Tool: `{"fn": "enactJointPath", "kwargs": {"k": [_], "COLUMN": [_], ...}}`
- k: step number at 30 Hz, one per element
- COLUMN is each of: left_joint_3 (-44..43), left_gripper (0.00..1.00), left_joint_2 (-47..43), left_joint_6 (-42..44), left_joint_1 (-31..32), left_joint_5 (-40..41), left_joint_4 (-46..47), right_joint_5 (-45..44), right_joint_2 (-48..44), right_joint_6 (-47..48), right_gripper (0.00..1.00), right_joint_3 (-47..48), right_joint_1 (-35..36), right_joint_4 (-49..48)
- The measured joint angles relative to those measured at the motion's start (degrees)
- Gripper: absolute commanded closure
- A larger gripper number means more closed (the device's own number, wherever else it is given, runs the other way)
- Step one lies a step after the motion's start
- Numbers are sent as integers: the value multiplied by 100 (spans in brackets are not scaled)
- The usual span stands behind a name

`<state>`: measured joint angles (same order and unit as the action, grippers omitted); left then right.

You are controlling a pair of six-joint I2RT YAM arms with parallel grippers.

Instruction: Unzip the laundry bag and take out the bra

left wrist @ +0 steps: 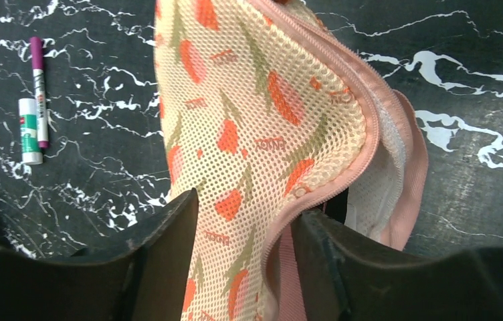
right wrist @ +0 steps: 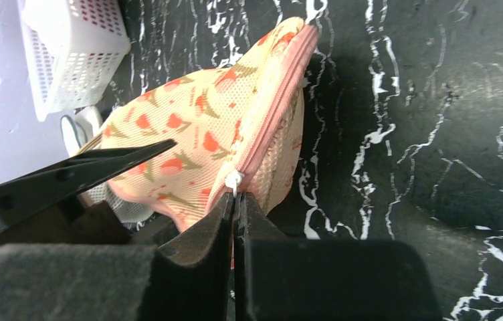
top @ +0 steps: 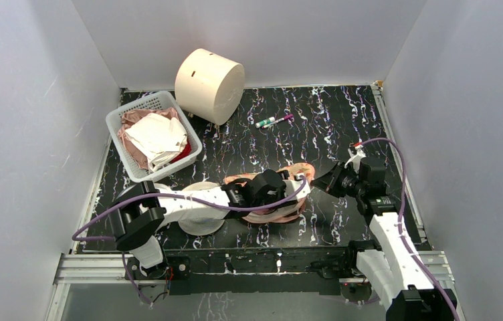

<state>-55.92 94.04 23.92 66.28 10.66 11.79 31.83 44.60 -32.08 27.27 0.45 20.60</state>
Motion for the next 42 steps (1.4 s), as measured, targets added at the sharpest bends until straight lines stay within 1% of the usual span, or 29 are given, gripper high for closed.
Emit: {"fn": "enactJointPath", "kwargs": {"k": [4, 6, 7, 11, 13, 15, 17, 20, 23, 24, 27, 29, 32, 34, 37, 39, 42], "left_joint_3": [-2, -7, -7, -7, -2, 50, 232, 619, 970, 1049, 1034, 857, 306, 55, -76, -79, -74], "left_gripper": [39, 38, 39, 49, 49, 44, 36, 19, 12, 12, 14, 14, 16, 23, 39, 51, 61], "left_joint_2": [26, 26, 26, 13, -31, -131, -365, -905, -1436, -1567, -1558, -1287, -546, -131, 232, 348, 413], "left_joint_6": [-46, -57, -55, -57, -57, -52, -35, -33, -98, -133, -369, -542, -789, -955, -1161, -1224, -1213], "left_joint_1": [33, 63, 83, 160, 184, 184, 188, 184, 197, 203, 219, 245, 251, 251, 247, 247, 247], "left_joint_5": [-122, -205, -260, -415, -420, -420, -463, -756, -1375, -1622, -2048, -2022, -1725, -1495, -1176, -962, -621], "left_joint_4": [-33, -33, -33, -31, -20, 50, 221, 527, 907, 1036, 1331, 1338, 1086, 892, 610, 472, 393], "right_joint_5": [96, 114, 114, 105, 66, 22, -7, -11, -7, -4, 2, 2, 2, 0, 0, -7, -87], "right_joint_2": [-203, -306, -350, -417, -417, -415, -411, -372, -306, -286, -264, -264, -264, -264, -260, -256, -262], "right_joint_6": [-179, -260, -284, -345, -356, -354, -350, -332, -299, -299, -302, -306, -319, -330, -345, -343, -328], "right_gripper": [100, 100, 100, 100, 100, 100, 100, 100, 100, 100, 100, 100, 100, 100, 100, 100, 100], "right_joint_3": [-24, -98, -146, -232, -229, -221, -177, -70, -35, -35, -35, -35, -35, -35, -35, -35, -37], "right_joint_1": [155, 212, 234, 262, 269, 280, 284, 284, 295, 299, 323, 341, 374, 404, 444, 468, 476], "right_joint_4": [0, 0, 15, 96, 140, 192, 232, 234, 221, 223, 216, 201, 195, 192, 190, 192, 190]}}
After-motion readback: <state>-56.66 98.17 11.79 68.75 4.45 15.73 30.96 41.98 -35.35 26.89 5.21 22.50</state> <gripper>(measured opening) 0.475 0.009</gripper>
